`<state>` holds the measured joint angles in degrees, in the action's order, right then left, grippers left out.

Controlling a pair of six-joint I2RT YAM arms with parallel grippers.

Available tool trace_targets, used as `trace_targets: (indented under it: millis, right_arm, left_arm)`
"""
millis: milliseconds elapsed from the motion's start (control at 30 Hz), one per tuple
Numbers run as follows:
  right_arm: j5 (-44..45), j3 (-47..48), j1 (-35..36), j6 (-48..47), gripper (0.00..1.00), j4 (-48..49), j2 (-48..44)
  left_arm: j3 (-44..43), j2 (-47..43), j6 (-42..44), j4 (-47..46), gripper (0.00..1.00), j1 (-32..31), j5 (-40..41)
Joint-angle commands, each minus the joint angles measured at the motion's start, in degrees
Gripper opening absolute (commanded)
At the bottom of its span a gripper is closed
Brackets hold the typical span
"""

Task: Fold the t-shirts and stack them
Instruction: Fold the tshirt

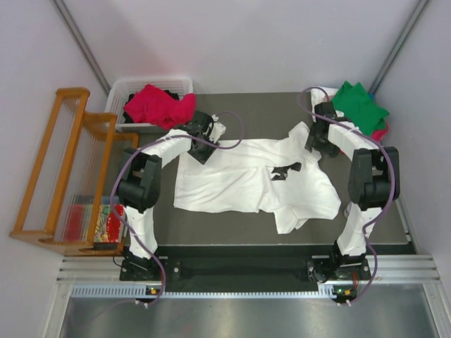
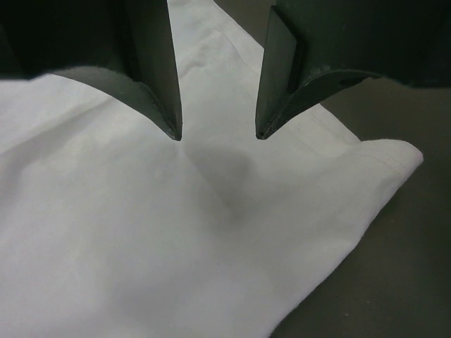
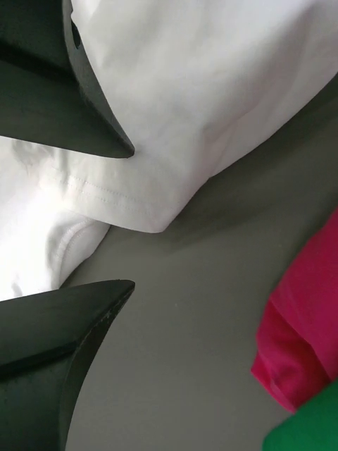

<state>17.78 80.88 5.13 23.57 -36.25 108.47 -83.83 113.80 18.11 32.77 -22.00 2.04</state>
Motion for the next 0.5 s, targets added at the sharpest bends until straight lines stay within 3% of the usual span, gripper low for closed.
trace_targets:
  millis: [0, 467]
  right_arm:
    - [-1.5, 0.2, -0.3, -0.5, 0.69, 2.1, 1.9]
    - [-4.4, -5.4, -0.3, -0.2, 0.67, 5.3, 2.5]
  left_arm:
    - [-2.5, 1.2, 0.7, -3.0, 0.51, 1.3, 0.4]
    - [-5.7, 5.9, 1.1, -2.9, 0.50, 4.7, 0.9]
